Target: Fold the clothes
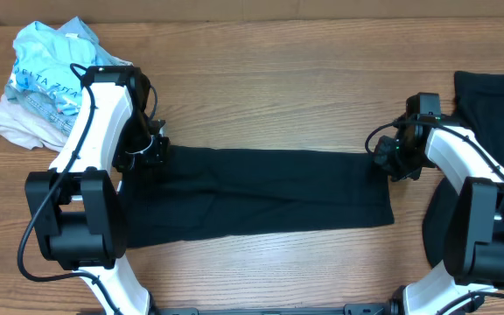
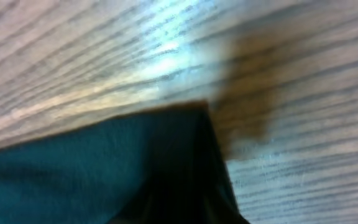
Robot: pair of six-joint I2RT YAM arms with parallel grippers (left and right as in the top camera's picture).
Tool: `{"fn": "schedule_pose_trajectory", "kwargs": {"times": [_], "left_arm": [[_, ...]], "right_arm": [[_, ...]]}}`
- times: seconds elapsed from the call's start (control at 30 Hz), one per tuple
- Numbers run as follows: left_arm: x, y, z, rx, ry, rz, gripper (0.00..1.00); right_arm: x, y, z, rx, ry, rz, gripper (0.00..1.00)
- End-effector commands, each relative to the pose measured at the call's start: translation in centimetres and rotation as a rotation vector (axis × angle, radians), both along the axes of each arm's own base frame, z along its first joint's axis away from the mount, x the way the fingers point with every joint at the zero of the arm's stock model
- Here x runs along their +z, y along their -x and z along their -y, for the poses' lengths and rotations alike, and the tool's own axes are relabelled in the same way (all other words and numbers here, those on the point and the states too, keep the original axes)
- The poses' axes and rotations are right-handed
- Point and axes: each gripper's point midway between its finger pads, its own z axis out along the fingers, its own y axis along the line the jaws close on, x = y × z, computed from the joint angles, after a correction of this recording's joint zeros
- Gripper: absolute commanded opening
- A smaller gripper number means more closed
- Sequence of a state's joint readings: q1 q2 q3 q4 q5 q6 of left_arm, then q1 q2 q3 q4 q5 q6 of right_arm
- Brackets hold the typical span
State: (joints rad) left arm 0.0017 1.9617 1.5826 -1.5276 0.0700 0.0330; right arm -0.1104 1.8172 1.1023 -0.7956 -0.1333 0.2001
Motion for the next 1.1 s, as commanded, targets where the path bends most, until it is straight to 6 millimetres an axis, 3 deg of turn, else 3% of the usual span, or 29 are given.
{"fn": "schedule_pose_trajectory", "kwargs": {"times": [0.0, 0.1, 0.27, 0.37, 0.53, 0.63, 1.03, 1.07], "left_arm": [[0.3, 0.0, -0.3, 0.009, -0.008, 0.015, 0.04], [0.3, 0.0, -0.3, 0.009, -0.008, 0.016, 0.04], [0.3, -0.1, -0.3, 0.009, -0.008, 0.019, 0.04], [0.3, -0.2, -0.3, 0.009, -0.008, 0.023, 0.05], [0.3, -0.3, -0.3, 0.009, -0.008, 0.025, 0.05], [0.2, -0.4, -0.3, 0.010, -0.008, 0.032, 0.04], [0.1, -0.6, -0.1, 0.011, -0.001, 0.041, 0.04], [0.1, -0.6, -0.1, 0.011, -0.001, 0.041, 0.05]], "right_arm": [[0.8, -1.2, -0.1, 0.022, -0.004, 0.030, 0.36], [1.7, -1.8, -0.1, 0.022, -0.003, 0.039, 0.34], [2.0, -1.5, -0.5, 0.025, -0.030, 0.022, 0.08], [2.0, -1.8, -0.5, 0.025, -0.029, 0.036, 0.04], [2.1, -3.2, 0.8, 0.016, 0.046, 0.091, 0.04], [2.4, -4.3, 0.6, 0.052, 0.039, 0.139, 0.04], [2.7, -5.3, 0.6, 0.074, 0.044, 0.187, 0.06], [2.7, -5.3, 0.6, 0.074, 0.044, 0.185, 0.10]]}}
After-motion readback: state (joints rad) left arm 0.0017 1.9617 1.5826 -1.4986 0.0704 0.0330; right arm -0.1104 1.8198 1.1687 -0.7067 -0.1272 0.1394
